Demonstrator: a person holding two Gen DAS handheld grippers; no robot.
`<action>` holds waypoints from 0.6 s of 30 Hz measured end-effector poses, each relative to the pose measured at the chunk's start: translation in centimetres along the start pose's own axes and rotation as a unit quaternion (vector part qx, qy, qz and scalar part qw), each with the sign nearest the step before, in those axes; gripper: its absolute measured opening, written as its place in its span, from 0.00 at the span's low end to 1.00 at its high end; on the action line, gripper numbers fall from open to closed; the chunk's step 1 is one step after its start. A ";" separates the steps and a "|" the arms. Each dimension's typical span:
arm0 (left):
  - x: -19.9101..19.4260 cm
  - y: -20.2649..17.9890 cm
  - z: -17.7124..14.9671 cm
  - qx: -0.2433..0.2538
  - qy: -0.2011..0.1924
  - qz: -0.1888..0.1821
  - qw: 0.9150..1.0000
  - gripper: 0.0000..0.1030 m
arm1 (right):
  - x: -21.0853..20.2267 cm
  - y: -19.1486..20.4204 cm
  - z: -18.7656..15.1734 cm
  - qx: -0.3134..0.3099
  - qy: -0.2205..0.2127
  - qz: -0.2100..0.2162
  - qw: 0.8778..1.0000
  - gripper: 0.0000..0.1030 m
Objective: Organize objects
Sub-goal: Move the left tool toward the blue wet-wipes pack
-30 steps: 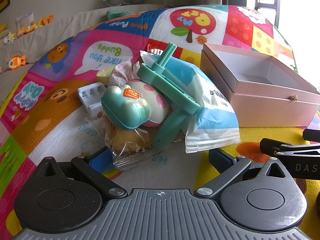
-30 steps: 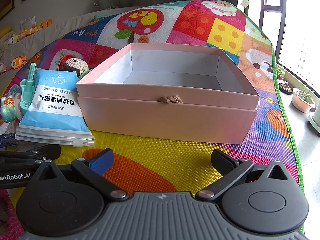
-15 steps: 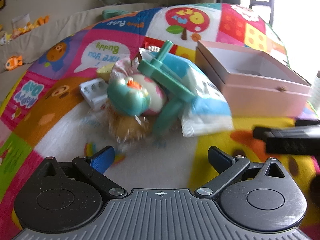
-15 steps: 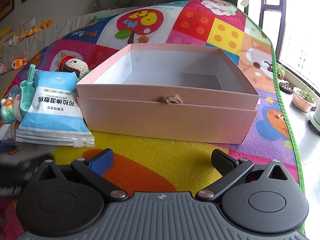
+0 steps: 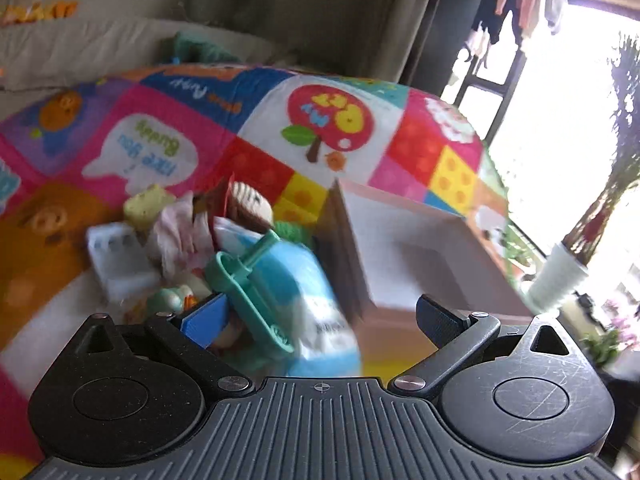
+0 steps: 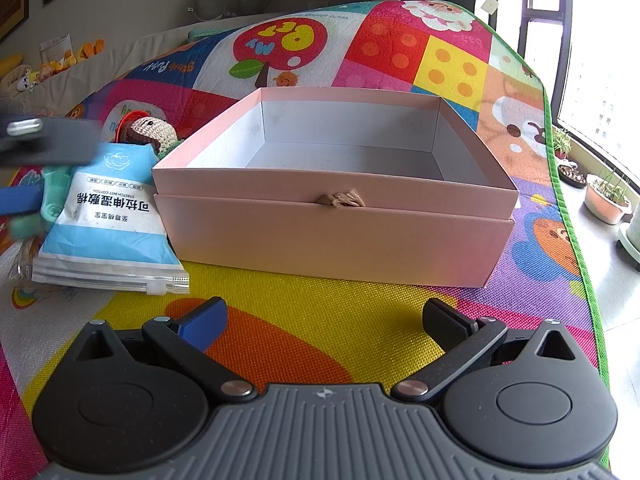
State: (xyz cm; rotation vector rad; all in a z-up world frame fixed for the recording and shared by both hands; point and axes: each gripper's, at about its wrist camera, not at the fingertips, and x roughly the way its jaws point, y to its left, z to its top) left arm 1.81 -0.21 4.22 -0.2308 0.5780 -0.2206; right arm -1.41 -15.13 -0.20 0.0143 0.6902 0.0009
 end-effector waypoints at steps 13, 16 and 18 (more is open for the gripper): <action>-4.1 2.4 2.4 0.041 -0.079 -0.005 0.996 0.95 | 0.1 0.0 0.0 0.000 0.000 0.001 1.000 1.00; -5.0 -0.1 0.6 0.069 -0.033 -0.044 0.996 0.95 | 0.7 -0.8 -1.4 -0.017 0.015 0.016 1.000 1.00; -3.9 -1.2 -0.5 0.076 -0.009 -0.040 0.996 0.95 | 0.4 -1.8 -1.8 -0.036 0.032 0.034 0.998 1.00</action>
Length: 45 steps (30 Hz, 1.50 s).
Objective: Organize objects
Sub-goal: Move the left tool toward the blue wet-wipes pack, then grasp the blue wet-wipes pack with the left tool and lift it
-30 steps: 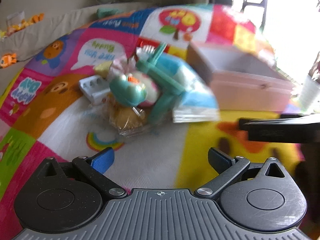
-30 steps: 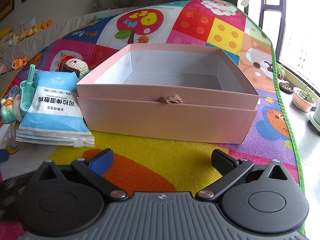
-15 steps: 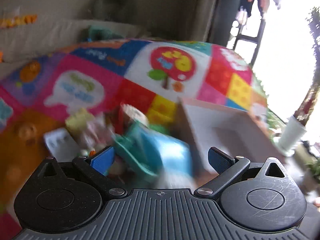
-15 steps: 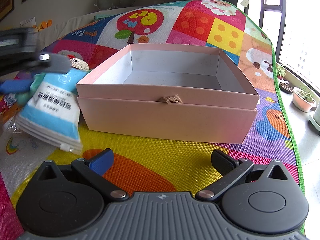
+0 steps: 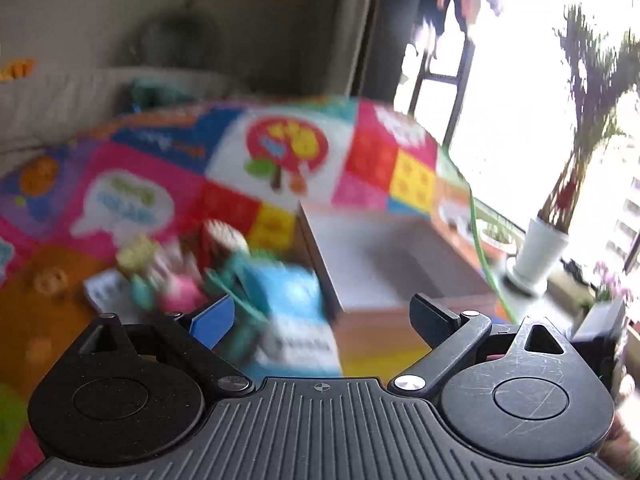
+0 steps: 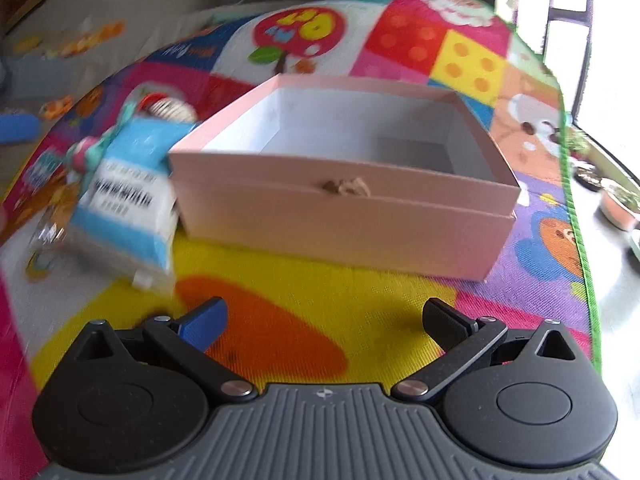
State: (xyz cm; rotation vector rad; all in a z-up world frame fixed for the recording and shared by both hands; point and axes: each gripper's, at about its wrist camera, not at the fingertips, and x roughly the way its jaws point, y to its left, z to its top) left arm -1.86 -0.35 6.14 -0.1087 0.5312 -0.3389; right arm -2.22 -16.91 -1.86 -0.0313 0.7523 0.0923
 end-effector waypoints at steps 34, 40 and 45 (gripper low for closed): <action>-0.3 -0.6 -7.5 0.104 0.114 0.011 0.988 0.59 | -1.4 -2.8 -3.3 -0.007 -0.003 0.014 1.000 1.00; -5.8 2.0 -8.6 0.073 0.077 -0.001 0.994 0.57 | -1.2 -2.5 -2.5 -0.001 0.023 0.006 1.000 1.00; -10.6 6.3 -8.0 0.025 0.027 0.062 0.997 0.57 | -0.7 -1.1 -1.6 0.015 0.032 0.002 0.999 1.00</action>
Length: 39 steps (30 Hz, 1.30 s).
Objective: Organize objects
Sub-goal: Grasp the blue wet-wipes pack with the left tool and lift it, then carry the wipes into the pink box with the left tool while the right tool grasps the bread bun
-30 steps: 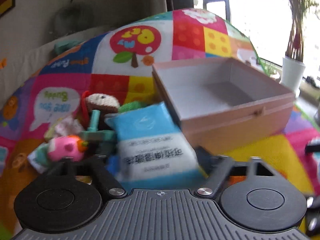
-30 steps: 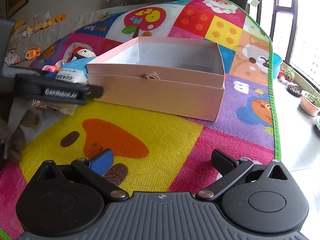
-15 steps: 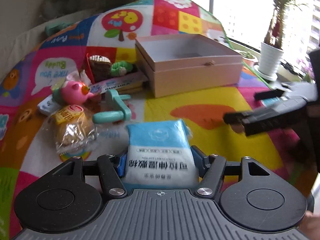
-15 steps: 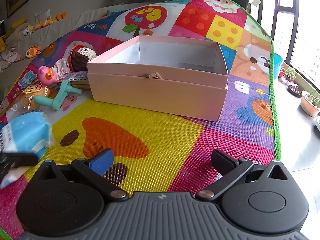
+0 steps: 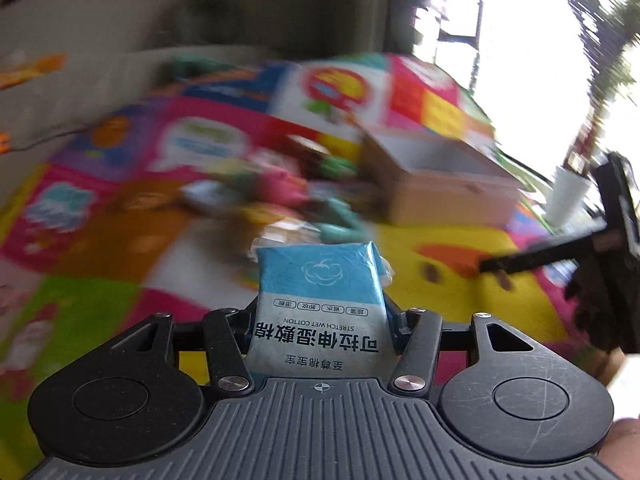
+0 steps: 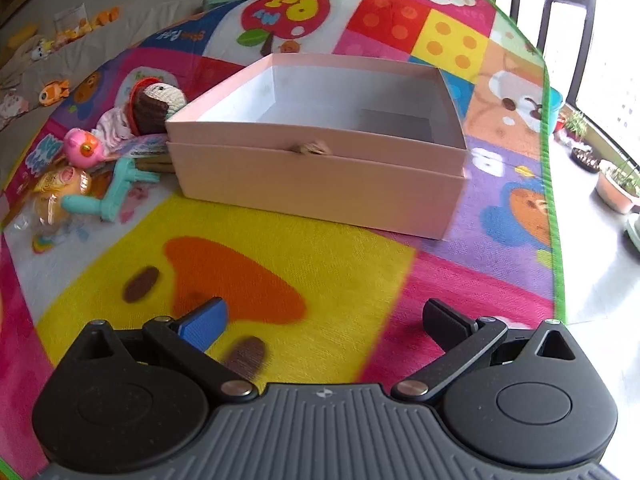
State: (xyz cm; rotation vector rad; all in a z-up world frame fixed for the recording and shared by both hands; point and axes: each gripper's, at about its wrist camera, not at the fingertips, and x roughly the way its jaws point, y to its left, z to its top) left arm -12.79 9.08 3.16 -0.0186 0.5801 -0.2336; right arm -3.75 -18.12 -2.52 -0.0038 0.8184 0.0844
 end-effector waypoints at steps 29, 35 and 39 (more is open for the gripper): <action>-0.5 2.4 2.1 -0.043 -0.021 -0.035 0.998 0.57 | -7.8 10.0 2.3 -0.138 -0.070 0.220 0.963 0.63; 4.6 -5.1 10.4 0.008 -0.045 -0.104 0.994 0.57 | -11.9 2.8 -1.1 -0.100 -0.164 0.108 0.975 0.63; 12.3 -11.0 15.4 0.015 -0.032 -0.113 0.993 0.57 | -11.8 0.1 -2.1 -0.060 -0.185 0.104 0.975 0.63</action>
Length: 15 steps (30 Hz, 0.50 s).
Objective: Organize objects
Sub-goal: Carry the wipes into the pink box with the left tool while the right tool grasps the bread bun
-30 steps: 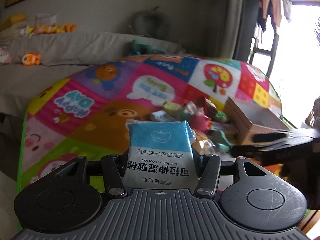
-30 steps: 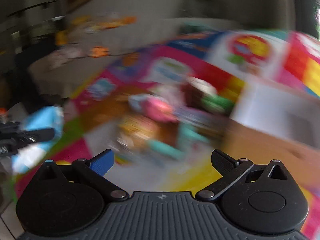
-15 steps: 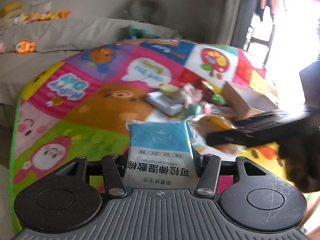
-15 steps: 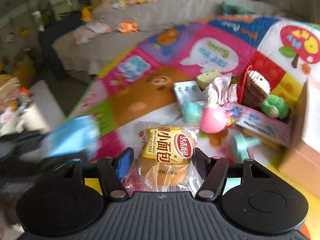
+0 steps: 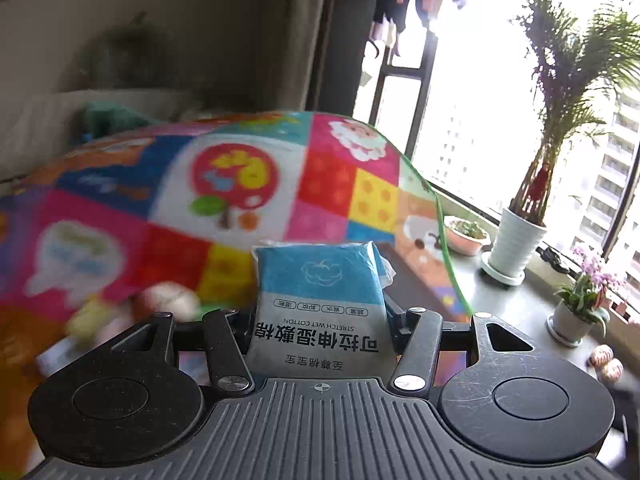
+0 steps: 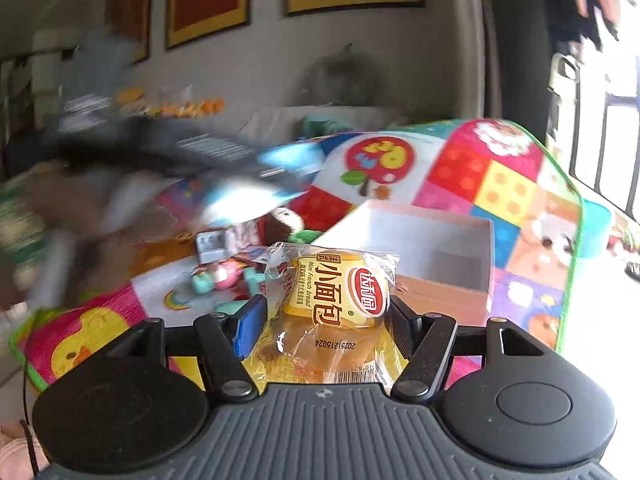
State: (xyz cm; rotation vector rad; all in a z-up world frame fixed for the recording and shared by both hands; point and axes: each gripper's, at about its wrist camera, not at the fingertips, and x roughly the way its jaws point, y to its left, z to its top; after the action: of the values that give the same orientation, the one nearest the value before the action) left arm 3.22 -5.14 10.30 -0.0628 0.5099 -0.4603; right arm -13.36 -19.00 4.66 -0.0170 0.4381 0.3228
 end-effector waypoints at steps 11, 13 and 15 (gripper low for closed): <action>13.6 -2.8 -1.7 0.061 0.150 0.142 0.977 0.61 | 0.1 -5.0 -3.0 0.046 -0.012 -0.042 0.998 0.63; 11.9 -2.0 -1.5 0.050 0.138 0.132 0.980 0.61 | 0.7 -5.8 -3.4 0.056 -0.005 -0.043 0.998 0.63; 9.7 -1.3 -1.2 0.045 0.111 0.118 0.986 0.61 | 1.2 -6.0 -3.4 0.063 0.000 -0.043 0.997 0.63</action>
State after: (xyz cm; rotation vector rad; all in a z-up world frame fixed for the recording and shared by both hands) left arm 9.65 -10.50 5.04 0.1354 0.7052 -0.2583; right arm -11.88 -24.62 0.73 0.0870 0.4548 0.2093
